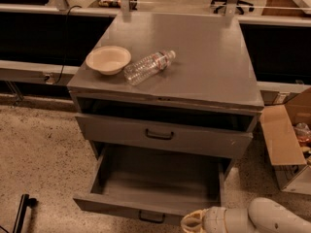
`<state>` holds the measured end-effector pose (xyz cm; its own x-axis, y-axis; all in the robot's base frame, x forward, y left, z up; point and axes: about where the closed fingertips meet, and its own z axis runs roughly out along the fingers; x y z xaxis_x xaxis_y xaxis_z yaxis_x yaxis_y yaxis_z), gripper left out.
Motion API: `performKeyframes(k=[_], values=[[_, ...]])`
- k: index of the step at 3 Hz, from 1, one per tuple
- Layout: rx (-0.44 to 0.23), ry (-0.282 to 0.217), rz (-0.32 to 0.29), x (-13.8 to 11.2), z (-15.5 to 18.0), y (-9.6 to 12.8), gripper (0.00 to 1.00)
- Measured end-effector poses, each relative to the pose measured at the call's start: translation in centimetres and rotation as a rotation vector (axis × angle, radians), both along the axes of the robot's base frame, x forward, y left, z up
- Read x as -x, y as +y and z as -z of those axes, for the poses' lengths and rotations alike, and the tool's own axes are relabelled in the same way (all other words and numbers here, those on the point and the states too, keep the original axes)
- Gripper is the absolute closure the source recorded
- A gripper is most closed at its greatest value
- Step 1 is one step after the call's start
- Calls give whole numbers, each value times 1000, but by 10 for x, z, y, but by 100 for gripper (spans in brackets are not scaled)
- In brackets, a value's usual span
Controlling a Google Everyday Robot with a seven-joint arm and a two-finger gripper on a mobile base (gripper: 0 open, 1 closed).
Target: Close middle drawer
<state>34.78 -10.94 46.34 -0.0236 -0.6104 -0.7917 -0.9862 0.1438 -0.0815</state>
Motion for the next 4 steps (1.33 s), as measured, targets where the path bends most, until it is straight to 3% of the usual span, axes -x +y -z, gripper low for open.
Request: performKeyframes(k=[2,3,4], values=[[83,46,72,4,53,-24,100],[112,62,75,-6,76,-26,100],[112,62,75,-6,76,-26,100]])
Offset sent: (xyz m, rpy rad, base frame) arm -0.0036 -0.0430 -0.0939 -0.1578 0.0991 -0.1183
